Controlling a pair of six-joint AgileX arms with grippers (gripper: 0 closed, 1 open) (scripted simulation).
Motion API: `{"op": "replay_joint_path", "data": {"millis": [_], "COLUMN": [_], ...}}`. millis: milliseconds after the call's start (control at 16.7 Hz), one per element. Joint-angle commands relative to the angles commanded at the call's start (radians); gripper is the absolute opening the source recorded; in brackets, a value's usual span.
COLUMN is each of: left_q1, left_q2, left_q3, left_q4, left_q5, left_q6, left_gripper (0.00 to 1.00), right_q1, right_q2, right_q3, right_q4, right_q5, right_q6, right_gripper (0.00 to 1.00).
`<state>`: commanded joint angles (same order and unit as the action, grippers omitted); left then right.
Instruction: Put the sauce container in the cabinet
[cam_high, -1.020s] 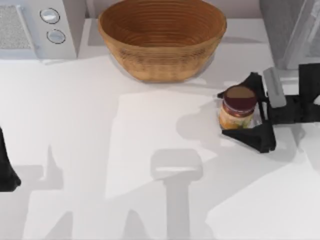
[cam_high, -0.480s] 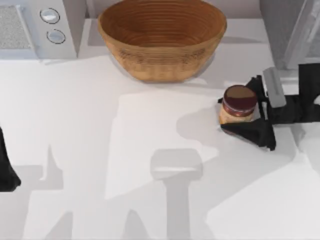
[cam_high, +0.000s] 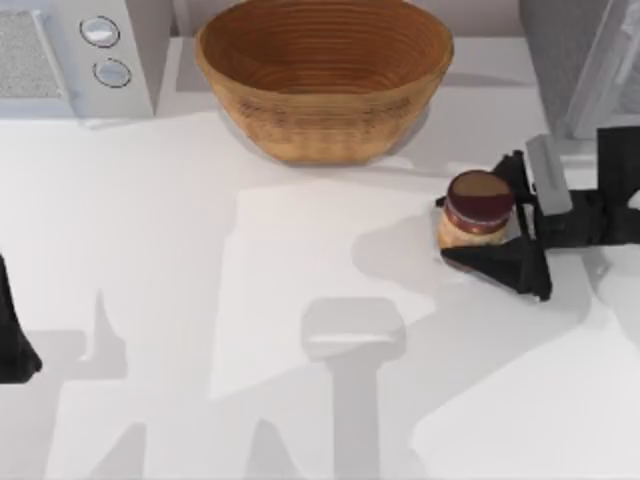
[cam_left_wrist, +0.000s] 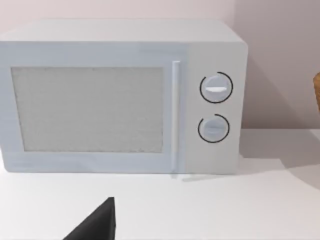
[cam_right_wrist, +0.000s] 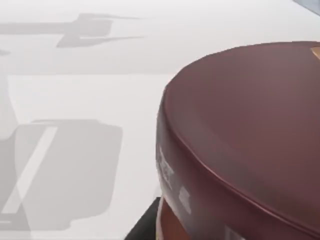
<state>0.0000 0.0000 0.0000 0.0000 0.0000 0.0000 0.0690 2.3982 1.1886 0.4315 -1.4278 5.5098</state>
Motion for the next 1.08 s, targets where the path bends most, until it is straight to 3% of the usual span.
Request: {"op": "replay_joint_path", "data": {"millis": [480, 1080], "left_q1": [0.0, 0.0], "left_q2": [0.0, 0.0], "left_q3": [0.0, 0.0], "left_q4": [0.0, 0.0], "left_q5": [0.0, 0.0], "left_q6": [0.0, 0.0], "left_gripper": [1.0, 1.0], "right_q1": [-0.006, -0.004], "right_q2": [-0.022, -0.329], "right_q3": [0.005, 0.085], "right_q4": [-0.033, -0.441], "right_q5": [-0.004, -0.011], "right_q6": [0.004, 0.002], "right_gripper": [0.0, 0.0]}}
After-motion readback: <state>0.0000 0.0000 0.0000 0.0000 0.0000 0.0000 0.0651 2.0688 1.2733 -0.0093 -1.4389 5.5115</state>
